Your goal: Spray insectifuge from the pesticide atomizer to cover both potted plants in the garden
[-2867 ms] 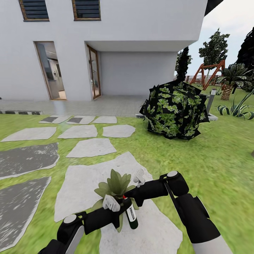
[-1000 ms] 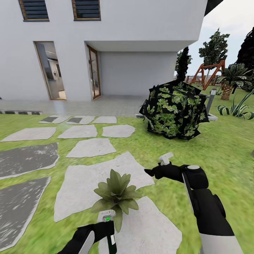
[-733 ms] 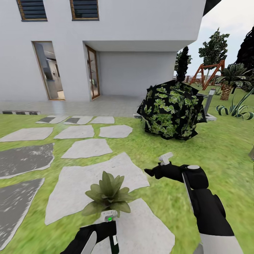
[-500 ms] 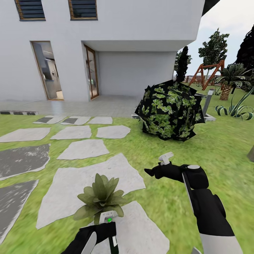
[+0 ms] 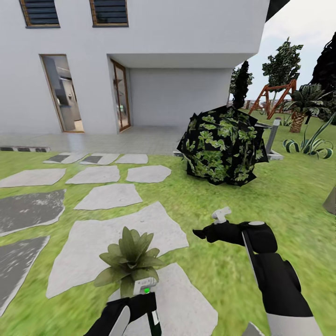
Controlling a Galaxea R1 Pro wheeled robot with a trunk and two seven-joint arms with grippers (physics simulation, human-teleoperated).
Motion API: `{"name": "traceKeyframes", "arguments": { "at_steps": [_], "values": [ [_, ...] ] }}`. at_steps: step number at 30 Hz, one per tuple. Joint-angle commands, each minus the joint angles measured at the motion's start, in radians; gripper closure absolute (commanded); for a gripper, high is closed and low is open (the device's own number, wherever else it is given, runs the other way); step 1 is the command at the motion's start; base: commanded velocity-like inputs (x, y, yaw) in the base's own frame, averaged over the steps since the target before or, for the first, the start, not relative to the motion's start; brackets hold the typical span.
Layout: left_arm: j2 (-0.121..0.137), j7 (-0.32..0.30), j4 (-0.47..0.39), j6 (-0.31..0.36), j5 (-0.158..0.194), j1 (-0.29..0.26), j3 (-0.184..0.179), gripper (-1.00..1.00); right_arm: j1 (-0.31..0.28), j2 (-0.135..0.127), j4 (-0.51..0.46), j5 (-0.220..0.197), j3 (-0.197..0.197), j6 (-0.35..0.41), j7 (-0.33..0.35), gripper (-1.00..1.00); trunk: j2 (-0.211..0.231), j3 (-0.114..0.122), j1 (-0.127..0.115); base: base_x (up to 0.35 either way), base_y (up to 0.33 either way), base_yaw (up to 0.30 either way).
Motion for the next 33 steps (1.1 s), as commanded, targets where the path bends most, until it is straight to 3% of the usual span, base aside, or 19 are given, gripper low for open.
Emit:
{"name": "traceKeyframes", "arguments": {
  "at_steps": [1, 4, 6, 10, 16, 30, 33],
  "values": [
    [0.002, -0.001, -0.001, 0.004, 0.007, -0.001, 0.002, 1.00, -0.001, 0.004, -0.005, 0.009, -0.003, 0.005, 0.010, -1.00, 0.000, -0.001, 0.000, -0.015, -0.013, 0.000],
    [0.007, 0.000, -0.001, 0.004, 0.014, 0.000, 0.034, 1.00, -0.005, 0.008, -0.011, 0.008, -0.002, 0.008, 0.010, -1.00, 0.000, -0.001, 0.000, -0.007, -0.006, 0.000],
    [0.009, 0.016, -0.002, 0.004, 0.012, 0.000, 0.076, 1.00, -0.005, 0.009, -0.013, 0.008, -0.002, 0.008, 0.010, -1.00, 0.000, -0.001, 0.000, -0.003, -0.002, 0.000],
    [0.007, 0.192, -0.007, -0.019, 0.020, 0.000, 0.128, 1.00, -0.008, 0.010, -0.015, 0.007, -0.001, 0.008, 0.010, -1.00, 0.000, -0.001, 0.000, -0.001, -0.001, 0.000],
    [0.010, 0.238, 0.000, 0.006, 0.021, -0.001, 0.137, 1.00, -0.011, 0.008, -0.020, 0.007, -0.004, 0.008, 0.010, -1.00, 0.000, -0.001, 0.000, 0.000, 0.000, 0.000],
    [0.012, 0.241, 0.053, 0.014, 0.020, -0.024, 0.138, 1.00, -0.011, 0.010, -0.021, 0.007, -0.001, 0.003, 0.009, -1.00, 0.000, -0.001, 0.000, 0.000, 0.000, 0.000],
    [0.012, 0.237, 0.055, 0.011, 0.021, -0.025, 0.153, 1.00, -0.011, 0.010, -0.021, 0.007, -0.001, 0.002, 0.009, -1.00, 0.000, -0.001, 0.000, 0.000, 0.000, 0.000]
  ]
}}
